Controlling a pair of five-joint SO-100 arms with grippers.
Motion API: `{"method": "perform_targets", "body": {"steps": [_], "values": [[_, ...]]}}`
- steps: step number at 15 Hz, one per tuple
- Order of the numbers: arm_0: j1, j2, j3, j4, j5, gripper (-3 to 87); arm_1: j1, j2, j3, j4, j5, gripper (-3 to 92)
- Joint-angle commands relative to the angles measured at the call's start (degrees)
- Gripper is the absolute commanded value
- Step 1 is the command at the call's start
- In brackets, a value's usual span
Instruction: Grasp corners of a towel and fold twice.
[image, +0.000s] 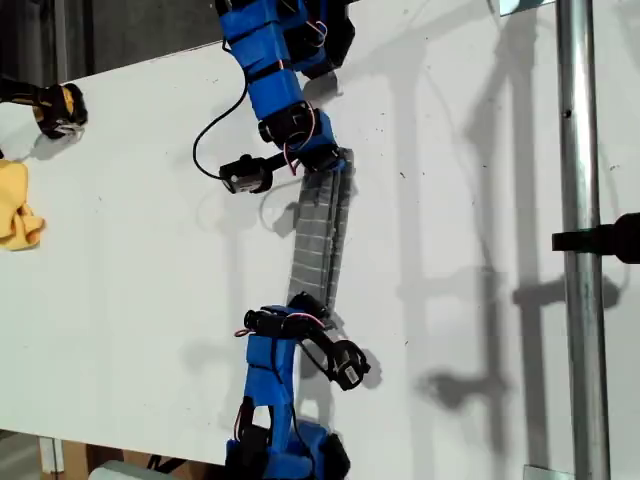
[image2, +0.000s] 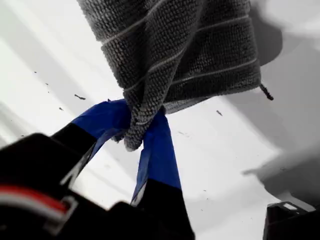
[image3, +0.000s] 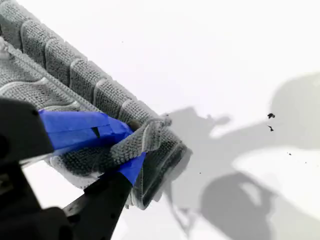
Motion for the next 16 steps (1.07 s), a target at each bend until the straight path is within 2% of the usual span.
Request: {"method": "perform_targets", "body": {"steps": [1,3,5,7,10,12,16], "values": [[1.32,-1.67,-1.41,0.35,-0.70,0.4,-1.58,-1.67,0.35,-1.05,1.05,-0.2],[1.49,-3.96,-1.49,0.18,-0.97,3.6,-2.20,-4.13,0.26,-2.55,1.76,-0.2],[0.70,-6.33,-1.49,0.26,-0.88,13.4,-1.58,-7.03,0.18,-2.72,2.46,3.0],[-1.05,-7.91,-1.41,0.53,-0.70,25.1,-0.18,-8.09,0.09,-1.23,3.96,20.1],[-3.60,-3.96,0.62,2.64,0.18,29.0,1.76,-5.45,-2.29,6.33,3.96,32.2],[-4.92,2.11,5.80,3.52,0.18,30.4,2.64,-1.76,-5.36,14.15,4.13,33.6],[-5.71,21.88,19.78,3.87,-0.09,30.2,4.92,17.14,-5.80,21.45,3.60,35.4]]}}
